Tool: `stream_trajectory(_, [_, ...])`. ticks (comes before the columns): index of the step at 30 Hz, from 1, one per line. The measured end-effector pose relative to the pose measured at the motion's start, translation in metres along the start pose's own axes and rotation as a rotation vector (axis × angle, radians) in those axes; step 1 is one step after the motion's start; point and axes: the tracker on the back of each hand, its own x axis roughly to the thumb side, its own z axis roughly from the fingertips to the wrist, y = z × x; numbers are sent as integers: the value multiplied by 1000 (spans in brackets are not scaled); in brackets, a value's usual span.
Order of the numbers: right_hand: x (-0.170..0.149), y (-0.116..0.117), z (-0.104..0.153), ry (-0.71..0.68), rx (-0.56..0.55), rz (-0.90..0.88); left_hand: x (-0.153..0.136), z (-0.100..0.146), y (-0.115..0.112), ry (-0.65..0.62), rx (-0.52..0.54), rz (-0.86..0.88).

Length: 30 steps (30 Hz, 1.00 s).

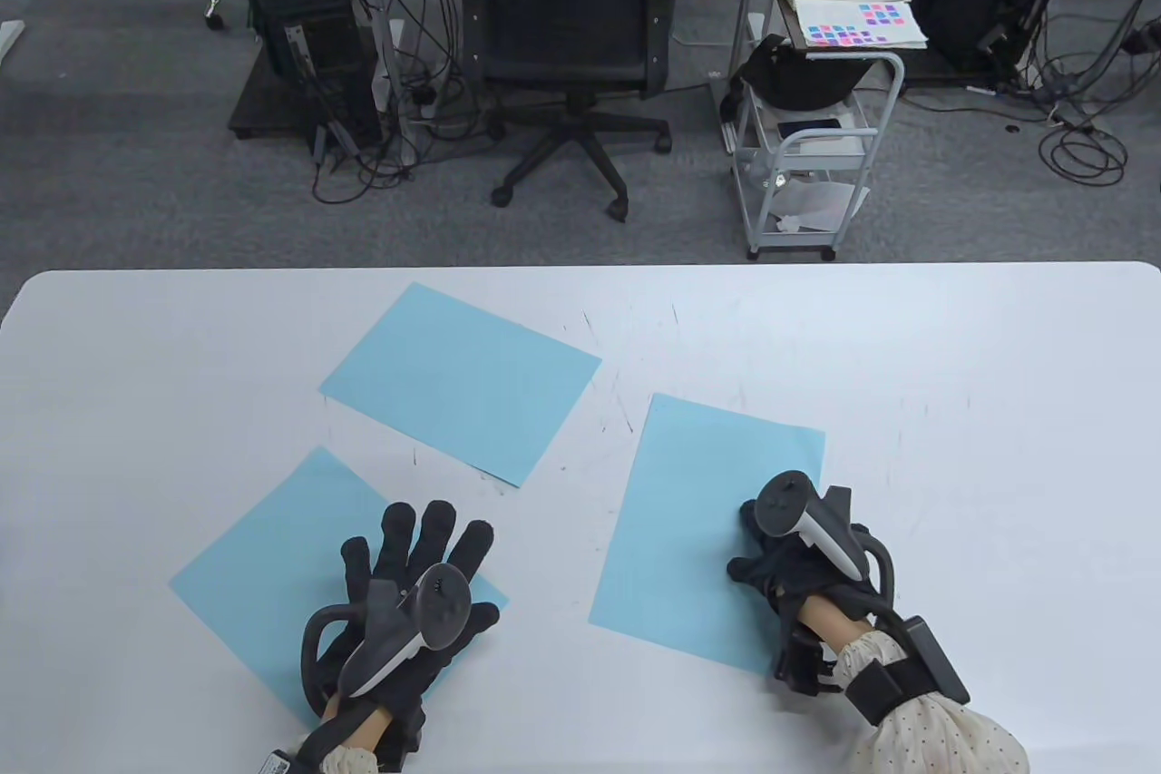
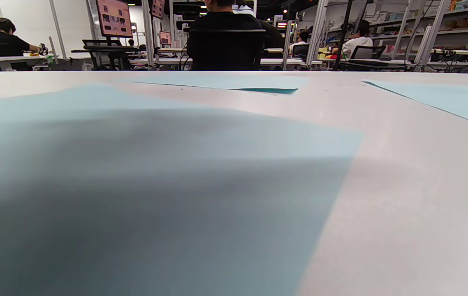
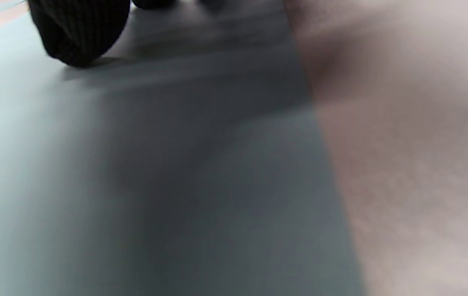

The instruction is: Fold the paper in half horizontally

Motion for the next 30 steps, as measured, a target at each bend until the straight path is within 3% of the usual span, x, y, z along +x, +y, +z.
stream_trajectory(7, [-1, -3, -2, -14, 31, 11, 0, 0, 0, -1, -1, 3])
stream_trajectory(16, [22, 0, -3, -102, 86, 62, -2, 0, 0, -2, 1, 12])
stream_trajectory(30, [48, 15, 16, -214, 79, 164, -3, 0, 0, 1, -6, 22])
